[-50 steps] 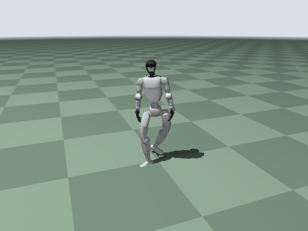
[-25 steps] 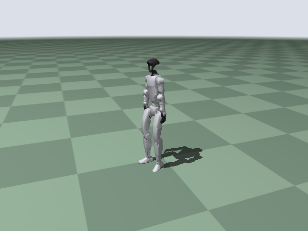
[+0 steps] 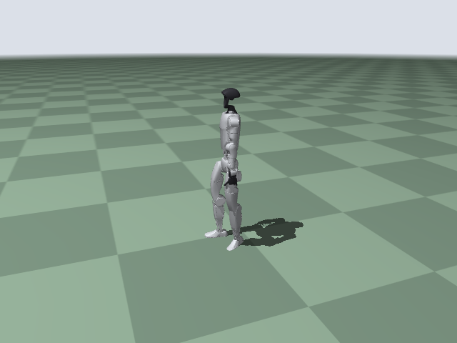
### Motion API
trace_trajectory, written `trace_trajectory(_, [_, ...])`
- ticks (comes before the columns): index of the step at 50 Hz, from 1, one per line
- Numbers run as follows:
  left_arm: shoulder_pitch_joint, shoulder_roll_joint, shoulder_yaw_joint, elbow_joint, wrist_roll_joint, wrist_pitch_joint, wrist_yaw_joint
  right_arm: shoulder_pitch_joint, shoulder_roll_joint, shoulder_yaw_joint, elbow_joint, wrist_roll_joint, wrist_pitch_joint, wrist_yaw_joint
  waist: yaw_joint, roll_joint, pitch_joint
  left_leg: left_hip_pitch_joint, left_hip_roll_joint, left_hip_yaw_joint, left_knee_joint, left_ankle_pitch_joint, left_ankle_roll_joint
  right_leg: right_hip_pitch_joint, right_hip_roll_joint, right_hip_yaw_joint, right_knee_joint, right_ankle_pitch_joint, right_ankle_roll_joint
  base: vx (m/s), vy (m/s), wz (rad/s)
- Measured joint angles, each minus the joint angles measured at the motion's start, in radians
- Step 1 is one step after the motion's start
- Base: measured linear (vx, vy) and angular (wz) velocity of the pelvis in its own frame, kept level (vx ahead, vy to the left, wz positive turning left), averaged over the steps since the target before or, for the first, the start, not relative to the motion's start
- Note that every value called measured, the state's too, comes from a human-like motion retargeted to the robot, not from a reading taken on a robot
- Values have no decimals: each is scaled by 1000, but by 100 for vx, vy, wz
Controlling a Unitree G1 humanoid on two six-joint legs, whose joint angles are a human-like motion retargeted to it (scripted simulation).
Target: In place motions
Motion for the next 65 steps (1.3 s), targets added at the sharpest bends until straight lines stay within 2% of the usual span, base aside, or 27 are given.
trace_trajectory(8, [40,-3,38,68,-17,1,10,-32,19,59,-129,-132,-22,54,5,-9,-16,4,0,-6,-1,-30,-12,16,-1,-5,-30,18,20,2,0,-2])
trace_trajectory(15, [72,-1,32,87,12,4,12,-66,3,51,-184,-117,-43,78,24,-16,-26,1,-5,-18,-10,-47,-21,23,-4,-16,-48,33,29,0,0,0])
trace_trajectory(22, [80,8,26,88,26,11,9,-76,-13,40,-151,-81,-47,85,43,-27,-27,-3,-9,-42,-5,-67,-26,41,-10,-41,-61,42,35,2,2,19])
trace_trajectory(33, [74,3,17,70,35,11,0,-69,-38,58,-57,-135,-24,50,61,-29,-35,-4,-17,-67,-1,-101,-33,61,-16,-66,-69,48,43,1,1,5])
trace_trajectory(65, [63,7,6,59,71,34,-22,-40,-1,79,-85,-169,-28,79,36,-16,-46,13,-18,-1,-16,-203,-75,26,-5,2,-66,95,67,0,0,0])
